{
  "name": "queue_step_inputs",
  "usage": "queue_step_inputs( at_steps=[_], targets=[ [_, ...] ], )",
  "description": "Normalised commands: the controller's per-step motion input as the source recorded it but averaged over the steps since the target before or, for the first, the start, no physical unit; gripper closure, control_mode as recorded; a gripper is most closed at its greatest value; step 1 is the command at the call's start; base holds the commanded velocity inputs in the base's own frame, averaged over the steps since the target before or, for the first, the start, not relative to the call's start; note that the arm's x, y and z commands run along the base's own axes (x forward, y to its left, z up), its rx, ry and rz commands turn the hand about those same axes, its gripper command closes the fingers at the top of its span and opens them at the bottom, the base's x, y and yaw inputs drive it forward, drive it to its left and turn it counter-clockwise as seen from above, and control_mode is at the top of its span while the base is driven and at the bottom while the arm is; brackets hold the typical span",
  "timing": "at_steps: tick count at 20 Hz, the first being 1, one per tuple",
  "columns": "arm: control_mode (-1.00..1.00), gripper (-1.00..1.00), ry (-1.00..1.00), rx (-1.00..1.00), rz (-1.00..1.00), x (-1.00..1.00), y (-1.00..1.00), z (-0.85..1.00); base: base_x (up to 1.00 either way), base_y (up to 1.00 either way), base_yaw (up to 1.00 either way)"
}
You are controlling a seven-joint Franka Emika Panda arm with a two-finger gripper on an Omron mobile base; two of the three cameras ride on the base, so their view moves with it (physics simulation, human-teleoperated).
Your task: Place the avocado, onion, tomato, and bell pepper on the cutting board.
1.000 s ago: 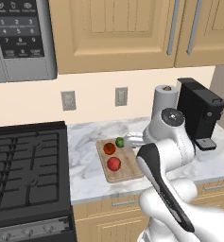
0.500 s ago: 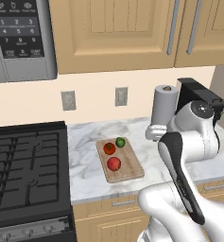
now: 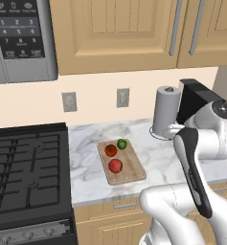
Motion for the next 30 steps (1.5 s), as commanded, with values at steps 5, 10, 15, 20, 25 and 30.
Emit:
queue_step_inputs(
  at_steps=[5, 10, 15, 20, 25, 30],
  targets=[
    [-1.0, -1.0, 0.0, 0.0, 0.0, 0.29, -0.43, 0.0, 0.0, 0.0, 0.0],
    [-1.0, -1.0, 0.06, 0.0, 0.0, 0.37, -0.34, -0.02, 0.0, 0.0, 0.0],
    [-1.0, -1.0, 0.15, 0.0, 0.0, 0.54, -0.19, -0.18, 0.0, 0.0, 0.0],
    [-1.0, -1.0, 0.15, 0.0, -0.02, 0.46, -0.12, -0.21, 0.0, 0.0, 0.0],
    [-1.0, -1.0, 0.11, 0.0, 0.0, 0.38, -0.36, -0.31, 0.0, 0.0, 0.0],
    [-1.0, -1.0, 0.07, 0.0, 0.0, 0.25, -0.48, -0.34, 0.0, 0.0, 0.0]
  ],
)
